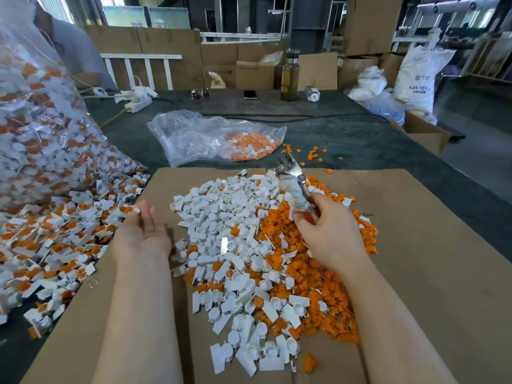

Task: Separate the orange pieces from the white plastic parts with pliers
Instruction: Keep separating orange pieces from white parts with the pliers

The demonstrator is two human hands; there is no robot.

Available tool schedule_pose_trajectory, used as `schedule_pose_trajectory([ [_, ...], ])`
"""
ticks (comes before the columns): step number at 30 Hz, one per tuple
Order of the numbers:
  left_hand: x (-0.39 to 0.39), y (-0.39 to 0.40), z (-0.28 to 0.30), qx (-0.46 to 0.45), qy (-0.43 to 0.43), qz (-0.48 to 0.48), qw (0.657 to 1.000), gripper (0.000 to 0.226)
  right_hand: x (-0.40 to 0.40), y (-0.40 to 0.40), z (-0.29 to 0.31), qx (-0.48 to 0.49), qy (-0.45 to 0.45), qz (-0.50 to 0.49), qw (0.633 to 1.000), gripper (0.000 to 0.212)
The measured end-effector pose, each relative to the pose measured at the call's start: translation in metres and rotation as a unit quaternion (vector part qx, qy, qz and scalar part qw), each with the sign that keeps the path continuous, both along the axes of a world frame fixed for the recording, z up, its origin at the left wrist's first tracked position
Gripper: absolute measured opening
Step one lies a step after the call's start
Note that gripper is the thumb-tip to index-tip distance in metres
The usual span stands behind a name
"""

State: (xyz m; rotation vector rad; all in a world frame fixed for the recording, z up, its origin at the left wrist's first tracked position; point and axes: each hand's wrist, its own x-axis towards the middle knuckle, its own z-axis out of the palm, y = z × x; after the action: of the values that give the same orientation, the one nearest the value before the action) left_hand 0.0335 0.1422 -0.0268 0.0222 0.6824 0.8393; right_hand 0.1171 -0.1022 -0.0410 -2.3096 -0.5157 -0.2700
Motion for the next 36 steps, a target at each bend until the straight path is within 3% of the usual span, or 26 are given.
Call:
schedule_pose_trajectory([
  [10, -0.004, 0.003, 0.001, 0.005, -0.016, 0.06, 0.998, 0.029, 0.005, -0.003, -0.004, -0.069, 0.011, -0.052, 0.996, 0.026],
  [12, -0.003, 0.003, 0.001, 0.04, 0.031, 0.022, 0.998, 0.029, 0.005, -0.003, -0.005, -0.096, 0.011, -0.045, 0.994, 0.015],
  [14, 0.001, 0.002, 0.004, 0.122, 0.144, -0.056, 0.98, 0.025, 0.005, -0.002, -0.005, -0.126, 0.008, -0.051, 0.991, 0.014],
  [16, 0.007, -0.003, 0.002, 0.248, 0.271, -0.131, 0.921, 0.021, 0.003, -0.001, -0.006, -0.154, 0.001, -0.063, 0.986, 0.021],
  [19, 0.013, -0.012, -0.005, 0.414, 0.399, -0.189, 0.796, 0.018, 0.002, -0.001, -0.006, -0.179, 0.001, -0.065, 0.982, 0.015],
  [20, 0.015, -0.015, -0.009, 0.47, 0.446, -0.214, 0.731, 0.02, 0.002, -0.001, -0.006, -0.187, 0.002, -0.064, 0.98, 0.013],
  [23, 0.019, -0.017, -0.02, 0.582, 0.608, -0.273, 0.466, 0.039, 0.002, 0.001, -0.007, -0.21, -0.003, -0.062, 0.976, 0.017],
  [24, 0.02, -0.017, -0.021, 0.595, 0.635, -0.272, 0.41, 0.042, 0.001, 0.002, -0.007, -0.214, -0.005, -0.061, 0.975, 0.017],
  [25, 0.021, -0.018, -0.022, 0.606, 0.645, -0.268, 0.38, 0.043, 0.001, 0.002, -0.007, -0.216, -0.006, -0.061, 0.974, 0.018],
  [31, 0.021, -0.023, -0.02, 0.64, 0.632, -0.246, 0.362, 0.025, -0.001, 0.004, -0.006, -0.227, -0.022, -0.061, 0.972, 0.02],
  [36, 0.02, -0.023, -0.021, 0.651, 0.601, -0.236, 0.399, 0.016, -0.002, 0.004, -0.005, -0.199, -0.03, -0.067, 0.977, 0.025],
])
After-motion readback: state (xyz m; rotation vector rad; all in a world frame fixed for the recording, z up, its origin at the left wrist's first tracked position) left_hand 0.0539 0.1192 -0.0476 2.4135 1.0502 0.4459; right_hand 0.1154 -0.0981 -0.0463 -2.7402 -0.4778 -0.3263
